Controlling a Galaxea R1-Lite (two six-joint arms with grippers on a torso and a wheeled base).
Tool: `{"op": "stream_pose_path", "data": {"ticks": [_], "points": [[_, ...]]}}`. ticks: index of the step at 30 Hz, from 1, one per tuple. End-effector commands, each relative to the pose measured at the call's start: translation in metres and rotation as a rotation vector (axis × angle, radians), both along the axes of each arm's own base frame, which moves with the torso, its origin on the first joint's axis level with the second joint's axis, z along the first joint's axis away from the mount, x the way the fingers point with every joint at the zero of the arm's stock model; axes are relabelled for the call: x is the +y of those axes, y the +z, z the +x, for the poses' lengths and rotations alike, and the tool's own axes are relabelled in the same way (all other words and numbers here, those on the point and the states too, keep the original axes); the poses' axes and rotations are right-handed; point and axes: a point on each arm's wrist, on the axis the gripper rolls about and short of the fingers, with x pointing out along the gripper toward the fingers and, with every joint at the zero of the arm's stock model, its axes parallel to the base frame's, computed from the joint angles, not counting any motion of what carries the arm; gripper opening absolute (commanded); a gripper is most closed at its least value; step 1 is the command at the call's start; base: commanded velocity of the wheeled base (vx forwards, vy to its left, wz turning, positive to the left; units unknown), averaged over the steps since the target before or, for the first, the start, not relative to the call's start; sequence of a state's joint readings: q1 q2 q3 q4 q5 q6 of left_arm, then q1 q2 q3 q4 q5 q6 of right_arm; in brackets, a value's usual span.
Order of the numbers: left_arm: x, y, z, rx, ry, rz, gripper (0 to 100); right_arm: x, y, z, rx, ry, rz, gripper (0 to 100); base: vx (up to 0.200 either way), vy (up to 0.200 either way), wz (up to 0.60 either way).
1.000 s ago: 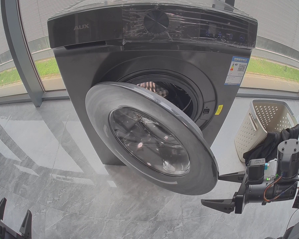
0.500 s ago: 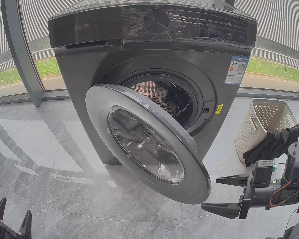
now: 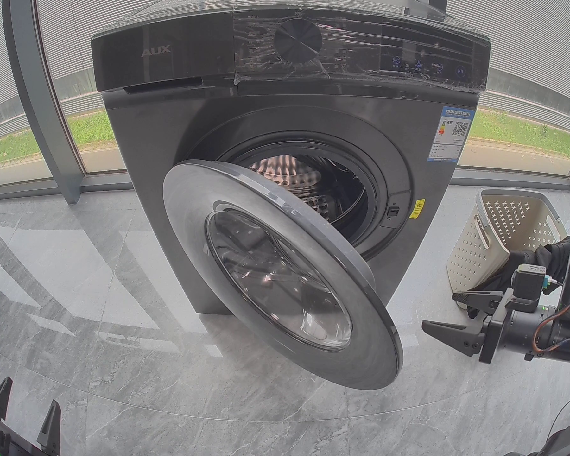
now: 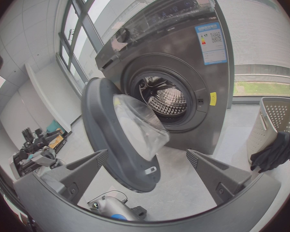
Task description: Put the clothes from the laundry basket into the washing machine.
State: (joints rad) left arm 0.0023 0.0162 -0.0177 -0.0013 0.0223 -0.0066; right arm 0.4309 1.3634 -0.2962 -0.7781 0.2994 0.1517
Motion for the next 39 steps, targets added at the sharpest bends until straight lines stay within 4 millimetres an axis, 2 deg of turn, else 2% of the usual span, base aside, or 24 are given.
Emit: {"op": "stream_pose_path", "data": {"ticks": [1, 6, 8, 9, 18, 22, 27, 31, 35, 39], "points": [[0.000, -0.005, 0.000, 0.001, 0.001, 0.000, 100, 0.001, -0.019, 0.024, 0.063, -0.056, -0.074, 100, 0.000, 0.000, 0.00], [0.000, -0.005, 0.000, 0.001, 0.001, -0.001, 100, 0.010, -0.035, 0.029, 0.100, -0.039, -0.111, 100, 0.000, 0.000, 0.00], [0.000, -0.005, 0.000, 0.001, 0.001, 0.000, 100, 0.012, -0.036, 0.029, 0.099, -0.033, -0.112, 100, 0.000, 0.000, 0.00], [0.000, -0.005, 0.000, 0.001, 0.001, -0.001, 100, 0.021, -0.039, 0.029, 0.095, 0.002, -0.112, 100, 0.000, 0.000, 0.00], [0.000, -0.005, 0.000, 0.001, 0.000, -0.001, 100, 0.042, -0.050, 0.008, 0.094, 0.134, -0.103, 100, 0.000, 0.000, 0.00], [0.000, -0.005, 0.000, 0.001, 0.001, 0.000, 100, 0.042, -0.048, 0.007, 0.097, 0.120, -0.062, 100, 0.000, 0.000, 0.00], [0.000, -0.005, 0.000, 0.001, 0.001, 0.000, 100, 0.043, -0.051, 0.029, 0.073, 0.025, -0.055, 100, -0.200, 0.000, 0.00], [0.000, -0.005, 0.000, 0.001, 0.001, 0.000, 100, 0.051, -0.057, 0.045, 0.041, -0.040, -0.058, 100, -0.200, 0.000, 0.00], [0.000, -0.005, 0.000, 0.001, 0.001, 0.000, 100, 0.057, -0.065, 0.061, 0.039, -0.060, -0.058, 100, 0.000, 0.000, 0.00], [0.000, -0.005, 0.000, 0.001, 0.001, 0.000, 100, 0.063, -0.077, 0.094, 0.024, -0.188, -0.087, 100, 0.000, 0.000, 0.00]]}}
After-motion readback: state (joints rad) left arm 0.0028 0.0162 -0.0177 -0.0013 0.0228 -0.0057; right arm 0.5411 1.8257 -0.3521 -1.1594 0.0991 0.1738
